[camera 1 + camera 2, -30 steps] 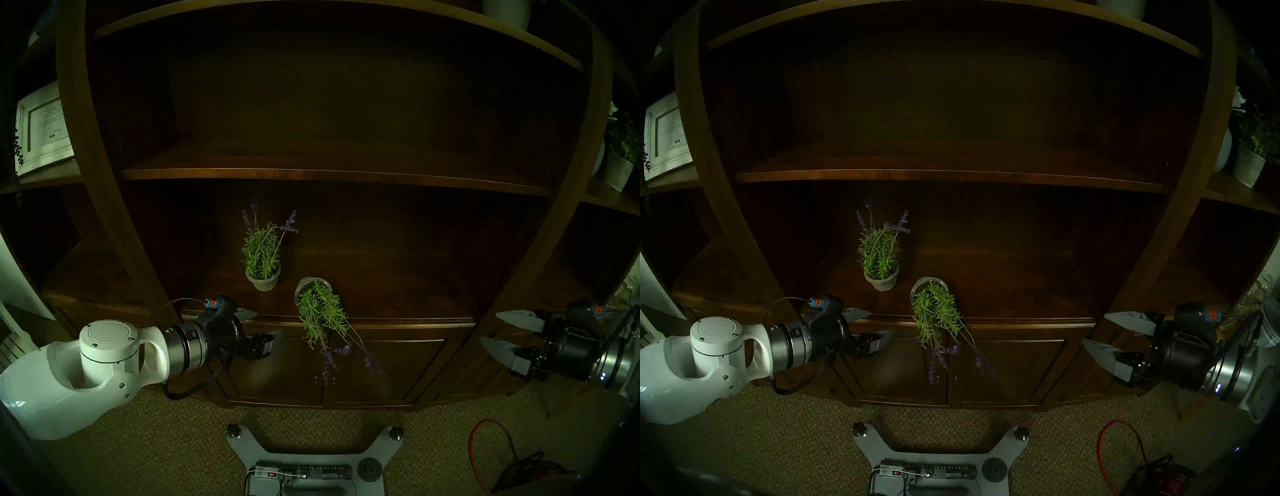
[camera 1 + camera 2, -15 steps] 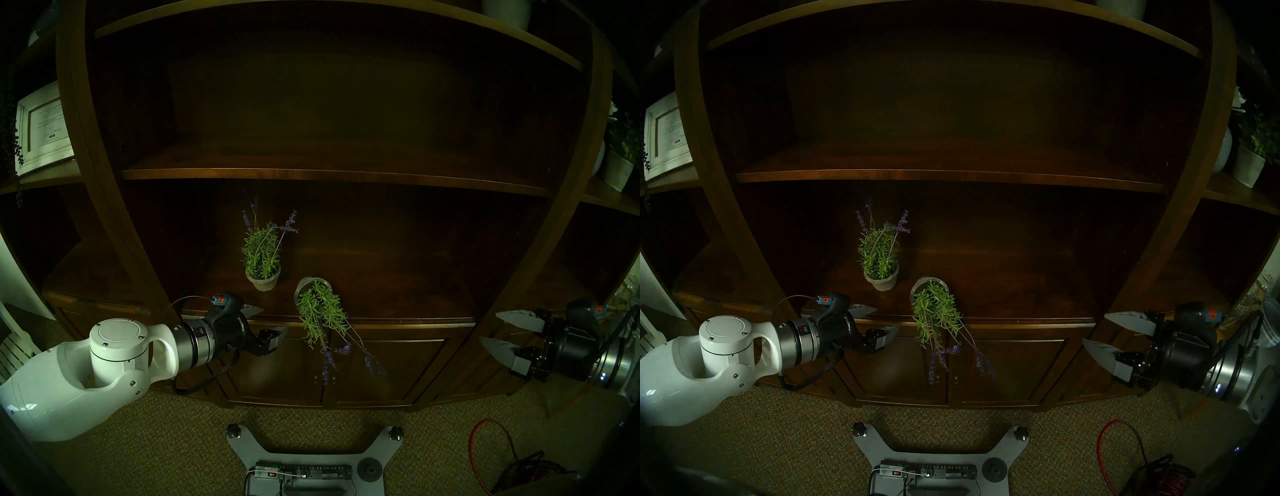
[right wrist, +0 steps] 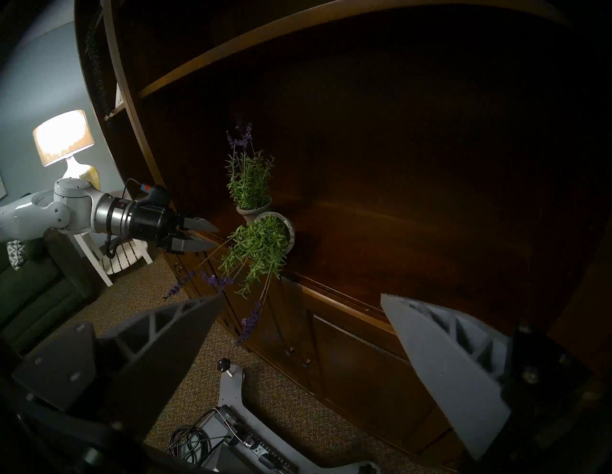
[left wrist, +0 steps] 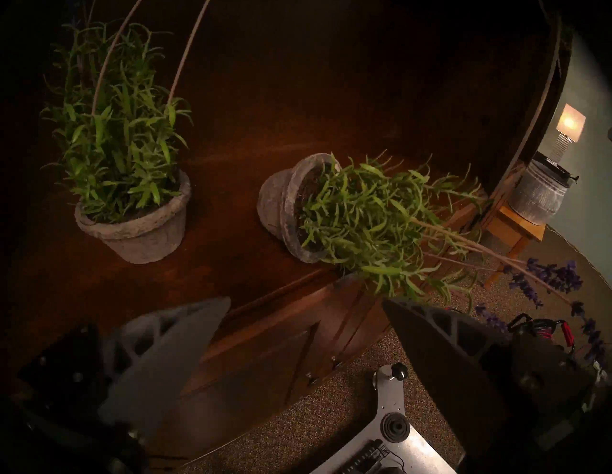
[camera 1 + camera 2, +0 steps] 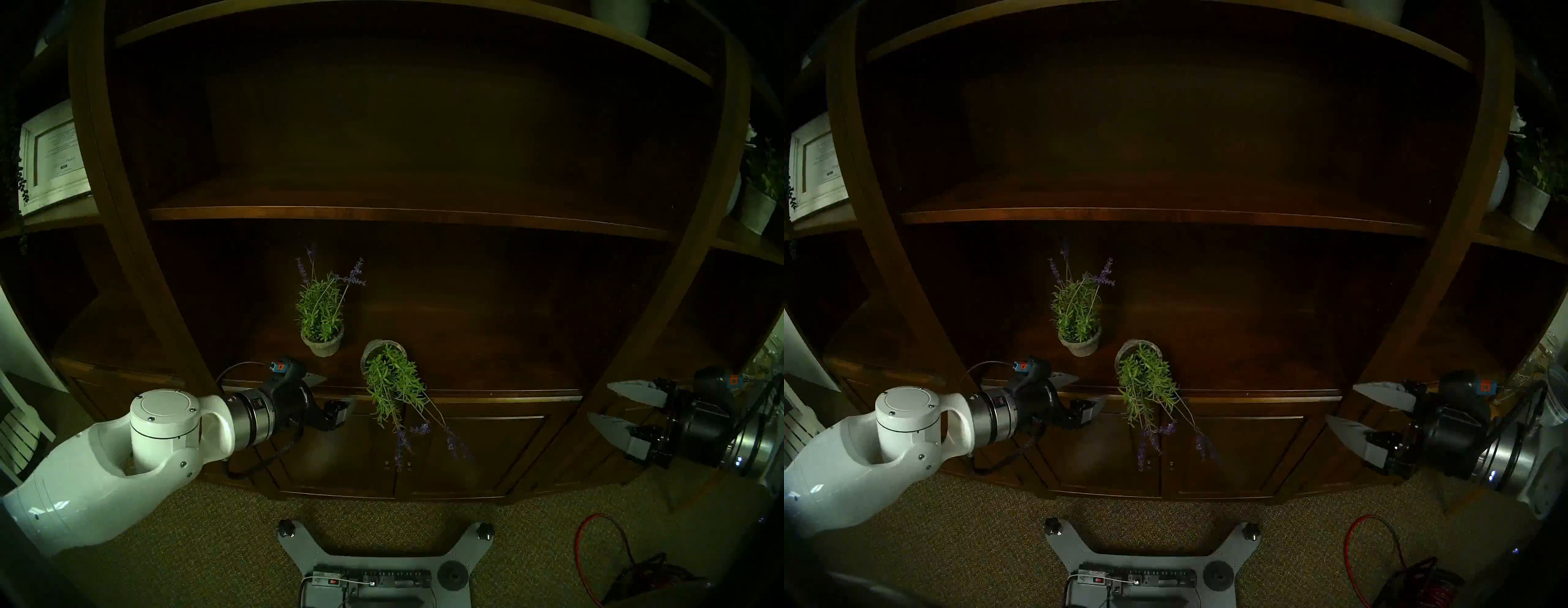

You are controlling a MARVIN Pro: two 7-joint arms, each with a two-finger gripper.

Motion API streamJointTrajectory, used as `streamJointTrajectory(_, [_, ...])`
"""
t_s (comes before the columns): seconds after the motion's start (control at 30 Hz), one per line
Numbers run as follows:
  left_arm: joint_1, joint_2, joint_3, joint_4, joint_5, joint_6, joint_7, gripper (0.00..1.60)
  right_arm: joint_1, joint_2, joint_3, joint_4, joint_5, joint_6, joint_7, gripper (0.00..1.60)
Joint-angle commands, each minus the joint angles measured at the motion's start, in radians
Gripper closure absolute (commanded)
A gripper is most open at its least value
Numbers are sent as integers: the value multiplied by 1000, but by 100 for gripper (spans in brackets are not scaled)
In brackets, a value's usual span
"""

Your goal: Place the fake decorative plant upright

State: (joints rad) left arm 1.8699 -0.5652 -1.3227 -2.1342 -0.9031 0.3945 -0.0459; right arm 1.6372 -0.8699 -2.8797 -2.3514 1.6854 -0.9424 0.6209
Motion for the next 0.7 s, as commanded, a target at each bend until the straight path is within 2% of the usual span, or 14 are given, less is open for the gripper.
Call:
streamJointTrajectory(0.0, [-107, -102, 7, 5, 39, 16, -3, 0, 2, 0, 3, -2, -1, -2, 1, 0])
streamJointTrajectory(0.43, [-237, -260, 77, 107, 120, 88, -17, 0, 2, 0, 3, -2, -1, -2, 1, 0])
streamJointTrajectory(0.47, [-227, -260, 71, 106, 125, 86, -18, 0, 2, 0, 3, -2, -1, -2, 1, 0])
streamJointTrajectory(0.67, [-302, -337, 99, 173, 169, 123, -29, 0, 2, 0, 3, -2, -1, -2, 1, 0])
